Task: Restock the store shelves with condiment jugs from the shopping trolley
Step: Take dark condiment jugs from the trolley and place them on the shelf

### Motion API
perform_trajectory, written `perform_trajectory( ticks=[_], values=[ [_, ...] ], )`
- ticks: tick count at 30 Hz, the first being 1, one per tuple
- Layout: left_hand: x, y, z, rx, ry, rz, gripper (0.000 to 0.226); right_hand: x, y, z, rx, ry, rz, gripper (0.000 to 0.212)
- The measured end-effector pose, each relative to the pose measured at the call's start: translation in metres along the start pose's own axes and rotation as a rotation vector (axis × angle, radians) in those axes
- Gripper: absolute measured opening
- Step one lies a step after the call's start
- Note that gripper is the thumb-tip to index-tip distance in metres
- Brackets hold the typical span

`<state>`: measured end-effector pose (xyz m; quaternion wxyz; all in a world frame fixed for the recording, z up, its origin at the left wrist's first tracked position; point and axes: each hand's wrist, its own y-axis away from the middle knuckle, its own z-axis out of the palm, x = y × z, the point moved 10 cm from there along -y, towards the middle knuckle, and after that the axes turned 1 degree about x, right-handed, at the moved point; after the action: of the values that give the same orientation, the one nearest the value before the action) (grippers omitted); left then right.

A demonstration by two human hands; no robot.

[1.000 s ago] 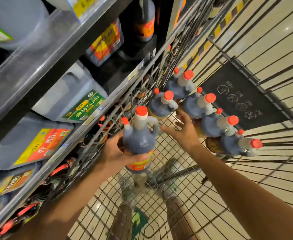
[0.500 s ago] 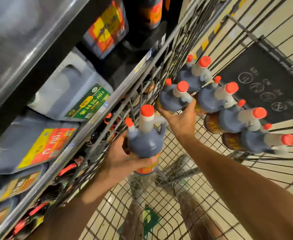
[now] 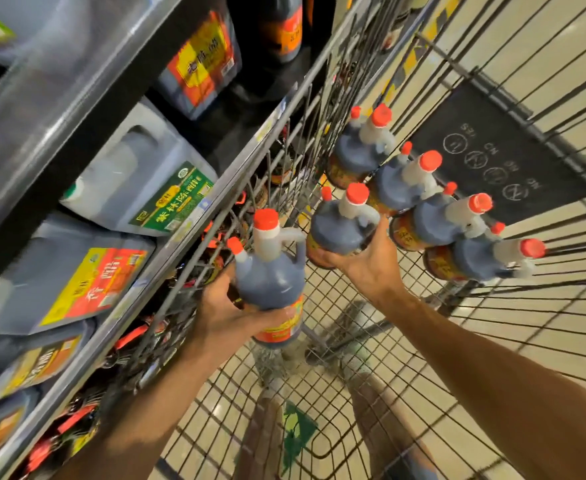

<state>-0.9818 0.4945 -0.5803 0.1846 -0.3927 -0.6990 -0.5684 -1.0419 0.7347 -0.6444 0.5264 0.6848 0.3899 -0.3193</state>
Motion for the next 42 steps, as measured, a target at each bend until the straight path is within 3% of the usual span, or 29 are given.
perform_trajectory(
  ticks=[3,10,14,18,22,27,33,42],
  values=[
    [0.020,0.017,-0.007,0.057,-0.080,0.055,0.059,-0.012,0.029,-0.023,0.085,0.018,-0.002,0.078],
    [0.068,0.093,-0.047,0.098,0.070,0.000,0.057,-0.100,0.134,-0.078,0.114,-0.052,0.024,0.080],
    [0.122,0.158,-0.068,0.104,0.173,0.072,0.063,-0.167,0.212,-0.100,0.105,-0.036,-0.007,0.058],
    [0.148,0.219,-0.086,0.126,0.188,0.132,0.087,-0.209,0.275,-0.115,0.049,-0.053,-0.077,0.050],
    [0.163,0.267,-0.094,0.146,0.173,0.211,0.069,-0.236,0.311,-0.123,-0.034,-0.035,-0.165,0.050],
    [0.146,0.322,-0.107,0.278,0.259,0.213,0.077,-0.263,0.335,-0.119,-0.207,-0.034,-0.276,0.053],
    [0.102,0.419,-0.130,0.513,0.369,0.188,0.062,-0.287,0.366,-0.087,-0.478,-0.036,-0.372,0.045],
    [-0.024,0.616,-0.186,1.018,0.640,0.119,0.065,-0.318,0.483,0.064,-0.968,0.064,-0.451,0.050]
  ],
)
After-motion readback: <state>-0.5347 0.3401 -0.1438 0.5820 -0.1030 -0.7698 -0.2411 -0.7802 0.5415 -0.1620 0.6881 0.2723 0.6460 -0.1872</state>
